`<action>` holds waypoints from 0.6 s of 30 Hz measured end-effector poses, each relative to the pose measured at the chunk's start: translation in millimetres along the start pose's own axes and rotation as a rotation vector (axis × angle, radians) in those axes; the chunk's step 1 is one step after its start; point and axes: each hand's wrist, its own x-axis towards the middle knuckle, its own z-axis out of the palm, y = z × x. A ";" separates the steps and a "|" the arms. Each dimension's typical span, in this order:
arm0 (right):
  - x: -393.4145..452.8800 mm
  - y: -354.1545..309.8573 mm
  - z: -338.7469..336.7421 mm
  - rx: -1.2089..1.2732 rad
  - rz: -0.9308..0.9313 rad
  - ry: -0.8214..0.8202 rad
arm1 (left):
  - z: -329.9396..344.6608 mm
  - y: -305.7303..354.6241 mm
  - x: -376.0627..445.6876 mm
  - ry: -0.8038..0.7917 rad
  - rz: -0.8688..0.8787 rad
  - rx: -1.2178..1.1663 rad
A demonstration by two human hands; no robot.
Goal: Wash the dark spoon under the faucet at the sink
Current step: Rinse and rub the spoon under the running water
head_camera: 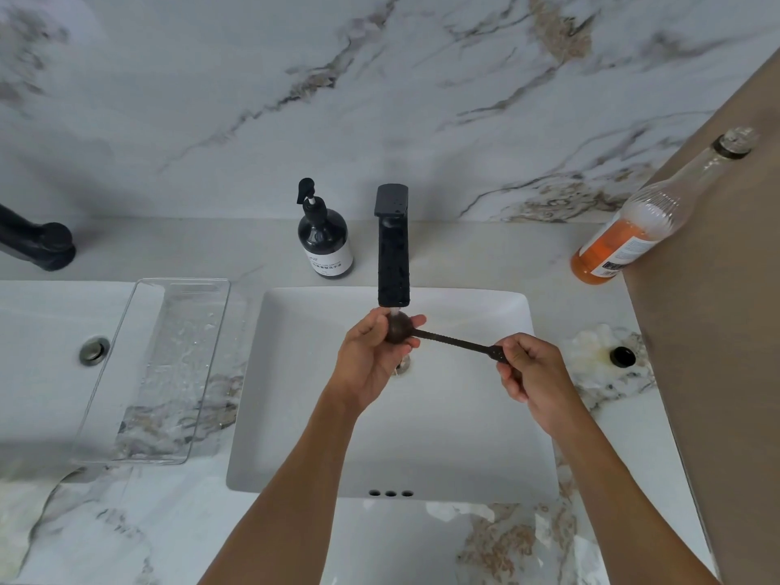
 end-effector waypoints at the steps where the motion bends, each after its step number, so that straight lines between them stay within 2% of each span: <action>1: 0.4 -0.7 0.2 -0.008 0.007 0.007 | -0.1 -1.4 0.2 0.007 -0.006 0.019; 5: 1.2 -1.9 1.1 -0.022 -0.002 -0.016 | 2.6 -5.7 3.1 0.056 0.046 0.163; 12: 6.1 -3.1 -0.8 0.083 -0.011 -0.002 | -5.0 2.3 0.3 0.008 -0.051 -0.202; 15: 5.9 -0.8 -2.7 0.177 -0.033 -0.016 | -2.5 3.5 -2.5 -0.026 -0.071 -0.203; 18: 3.5 0.9 -2.1 0.171 -0.076 0.010 | 0.9 2.2 -3.1 0.016 -0.062 -0.100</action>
